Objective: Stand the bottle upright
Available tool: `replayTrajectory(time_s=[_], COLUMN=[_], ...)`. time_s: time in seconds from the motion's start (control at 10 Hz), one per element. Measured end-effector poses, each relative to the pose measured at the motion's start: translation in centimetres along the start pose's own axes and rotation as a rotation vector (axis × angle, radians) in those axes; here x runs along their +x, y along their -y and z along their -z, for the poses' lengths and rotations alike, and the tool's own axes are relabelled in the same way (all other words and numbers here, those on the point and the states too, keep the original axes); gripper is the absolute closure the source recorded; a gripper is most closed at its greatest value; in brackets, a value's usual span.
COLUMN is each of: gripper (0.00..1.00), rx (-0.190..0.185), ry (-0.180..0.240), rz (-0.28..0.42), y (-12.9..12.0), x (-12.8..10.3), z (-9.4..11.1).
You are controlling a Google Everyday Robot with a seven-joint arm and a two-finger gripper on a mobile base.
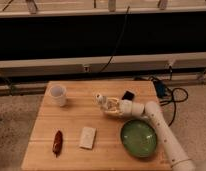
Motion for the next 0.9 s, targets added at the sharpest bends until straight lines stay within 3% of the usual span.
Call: replayTrajectory(time_s=[0.3, 0.9], gripper=[0.97, 0.38], rx=[0.003, -0.002], ry=[-0.008, -0.009], rz=[-0.006, -0.007], y=[-0.28, -0.44], x=[0.38, 0.2], z=[0.42, 0.24])
